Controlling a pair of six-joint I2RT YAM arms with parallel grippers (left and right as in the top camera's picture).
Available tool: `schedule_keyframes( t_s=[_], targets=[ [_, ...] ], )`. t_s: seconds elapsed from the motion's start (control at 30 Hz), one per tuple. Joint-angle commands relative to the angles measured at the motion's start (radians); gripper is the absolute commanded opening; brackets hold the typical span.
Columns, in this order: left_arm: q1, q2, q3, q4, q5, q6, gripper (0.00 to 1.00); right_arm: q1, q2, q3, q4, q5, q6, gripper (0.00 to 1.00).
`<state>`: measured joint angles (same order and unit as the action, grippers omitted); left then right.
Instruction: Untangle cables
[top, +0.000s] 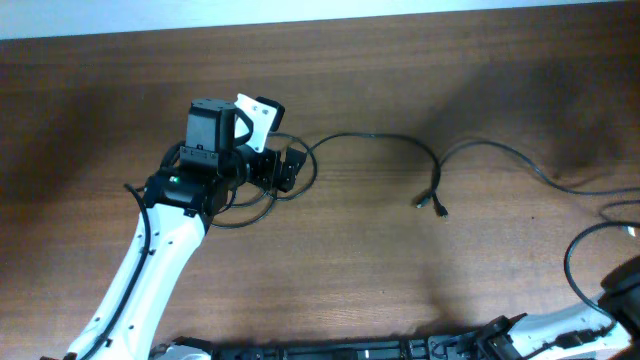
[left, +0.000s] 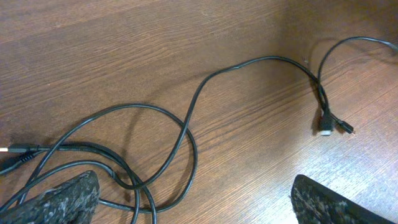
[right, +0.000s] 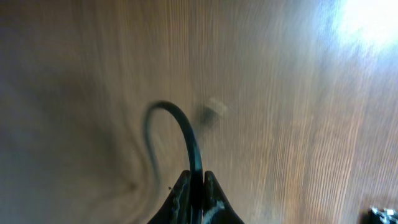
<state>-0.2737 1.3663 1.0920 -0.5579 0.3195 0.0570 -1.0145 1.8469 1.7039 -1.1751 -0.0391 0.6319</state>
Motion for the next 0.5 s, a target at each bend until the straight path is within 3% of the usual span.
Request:
schedule_keyframes(
  t_s=[0.0,0.13,0.3,0.4,0.47],
  targets=[
    [0.0,-0.007,0.006,0.002,0.014,0.013,0.99,-0.098,-0.086,0.079,0.005,-0.15,0.0,0.04],
    [0.0,-0.007,0.006,0.002,0.014,0.013,0.99,-0.193,-0.154,0.122,0.028,-0.188,0.001,0.04],
    [0.0,-0.007,0.006,0.002,0.014,0.013,0.99,-0.271,-0.249,0.138,0.145,-0.491,0.0,0.04],
    [0.0,-0.007,0.006,0.002,0.014,0.013,0.99,-0.193,-0.253,0.138,0.083,-0.504,-0.167,0.04],
    [0.0,-0.007,0.006,0.002,0.014,0.013,0.99,-0.062,-0.252,0.138,0.04,-0.503,-0.29,0.22]
  ],
)
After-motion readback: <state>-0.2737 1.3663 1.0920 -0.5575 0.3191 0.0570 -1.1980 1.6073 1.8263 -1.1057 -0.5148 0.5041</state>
